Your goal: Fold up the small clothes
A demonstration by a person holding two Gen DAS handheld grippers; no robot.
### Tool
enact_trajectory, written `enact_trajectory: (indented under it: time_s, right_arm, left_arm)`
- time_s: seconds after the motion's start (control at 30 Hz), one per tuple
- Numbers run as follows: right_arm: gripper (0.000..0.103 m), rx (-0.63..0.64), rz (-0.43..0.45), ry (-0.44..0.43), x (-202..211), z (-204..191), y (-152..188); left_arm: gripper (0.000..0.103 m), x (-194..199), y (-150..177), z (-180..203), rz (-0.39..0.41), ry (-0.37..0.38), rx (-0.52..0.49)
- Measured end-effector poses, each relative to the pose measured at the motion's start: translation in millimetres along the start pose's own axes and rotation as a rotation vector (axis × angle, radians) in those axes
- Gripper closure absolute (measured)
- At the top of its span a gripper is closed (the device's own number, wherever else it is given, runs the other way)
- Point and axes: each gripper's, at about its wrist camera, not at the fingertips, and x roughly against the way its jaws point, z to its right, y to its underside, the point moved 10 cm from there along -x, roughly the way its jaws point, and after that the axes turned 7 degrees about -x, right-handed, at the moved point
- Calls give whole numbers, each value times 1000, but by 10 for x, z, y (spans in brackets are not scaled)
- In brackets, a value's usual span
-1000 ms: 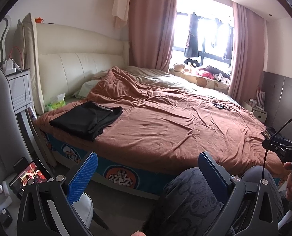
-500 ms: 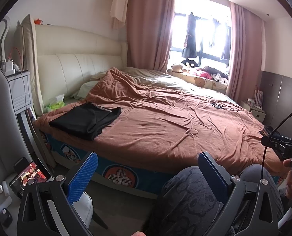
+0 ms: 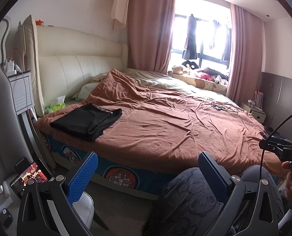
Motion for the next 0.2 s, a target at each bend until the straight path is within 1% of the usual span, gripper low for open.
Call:
enact_trajectory:
  time_s: [0.2]
  right_arm:
    - [10, 2, 0, -2, -5, -13, -2]
  left_arm:
    - [0, 1, -19, -15, 6, -5, -6]
